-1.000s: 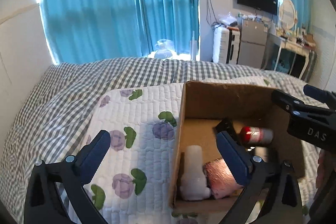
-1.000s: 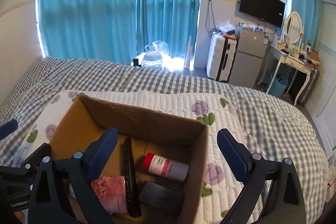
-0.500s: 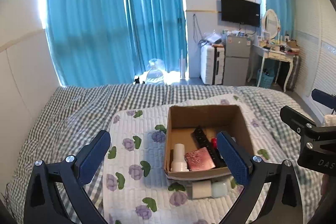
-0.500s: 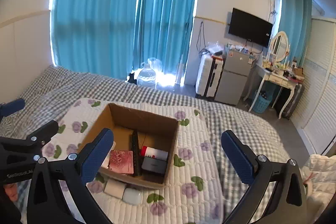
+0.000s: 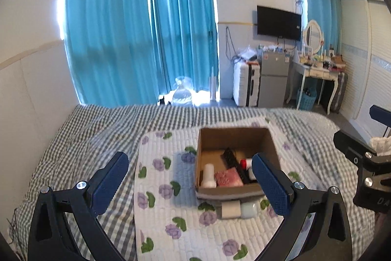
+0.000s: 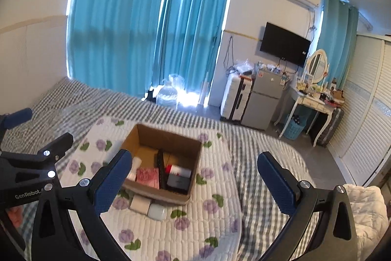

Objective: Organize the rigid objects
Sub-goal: 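Grasp the white earbud case with the right tool, then grasp the white block with the left tool while the right tool holds the earbud case, then lower both held items into the box and open both tools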

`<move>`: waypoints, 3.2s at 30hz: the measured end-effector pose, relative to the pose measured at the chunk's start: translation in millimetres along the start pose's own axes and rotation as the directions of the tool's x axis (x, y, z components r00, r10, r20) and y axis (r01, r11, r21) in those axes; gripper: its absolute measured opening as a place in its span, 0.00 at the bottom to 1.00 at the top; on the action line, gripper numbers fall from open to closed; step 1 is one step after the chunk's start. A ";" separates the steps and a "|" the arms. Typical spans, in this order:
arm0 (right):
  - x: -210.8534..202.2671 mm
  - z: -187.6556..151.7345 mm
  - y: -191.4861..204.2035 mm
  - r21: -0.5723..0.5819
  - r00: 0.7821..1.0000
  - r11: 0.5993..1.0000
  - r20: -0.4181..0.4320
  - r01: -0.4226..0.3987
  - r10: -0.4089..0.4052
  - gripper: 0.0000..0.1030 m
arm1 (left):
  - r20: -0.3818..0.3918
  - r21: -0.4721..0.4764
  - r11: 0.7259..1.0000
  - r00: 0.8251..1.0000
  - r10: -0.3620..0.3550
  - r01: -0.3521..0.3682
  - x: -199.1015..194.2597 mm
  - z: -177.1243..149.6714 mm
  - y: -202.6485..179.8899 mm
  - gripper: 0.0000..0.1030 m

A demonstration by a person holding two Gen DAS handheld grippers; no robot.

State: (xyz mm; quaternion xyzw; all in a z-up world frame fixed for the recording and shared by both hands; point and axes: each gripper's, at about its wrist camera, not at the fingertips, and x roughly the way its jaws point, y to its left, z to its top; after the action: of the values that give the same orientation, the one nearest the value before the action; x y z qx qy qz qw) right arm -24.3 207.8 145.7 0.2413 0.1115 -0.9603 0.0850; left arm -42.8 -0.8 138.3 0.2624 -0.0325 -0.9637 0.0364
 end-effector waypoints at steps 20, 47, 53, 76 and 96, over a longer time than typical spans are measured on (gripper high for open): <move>228.7 -177.8 40.8 -0.047 0.925 0.986 -0.356 -0.160 0.133 0.99 | -0.304 0.059 0.998 0.952 0.042 -0.025 193.6 -158.2 -24.9 1.00; 230.8 -192.0 -13.0 0.090 0.908 0.993 -0.404 -0.080 0.110 0.56 | -0.418 0.084 0.993 0.908 -0.037 0.079 201.1 -169.2 -76.9 1.00; 233.2 -185.1 -20.4 0.143 0.904 0.987 -0.409 -0.074 0.127 0.56 | -0.417 0.065 0.994 0.907 -0.057 0.092 218.1 -171.0 -99.9 0.94; 157.8 -158.7 -6.1 0.083 0.948 0.993 -0.300 -0.087 0.108 0.56 | -0.325 0.046 0.989 0.938 -0.119 0.142 128.7 -136.3 -62.7 0.49; 134.4 -13.4 -13.2 0.001 0.984 0.986 -0.062 -0.165 0.165 0.56 | -0.096 0.038 0.993 0.989 -0.109 0.113 148.4 -7.6 -44.0 0.49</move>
State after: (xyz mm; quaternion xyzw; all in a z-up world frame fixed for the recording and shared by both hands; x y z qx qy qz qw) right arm -138.0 209.2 71.7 0.2790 0.0955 -0.9419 0.1611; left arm -168.8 29.7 53.4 0.3095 -0.0372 -0.9499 -0.0214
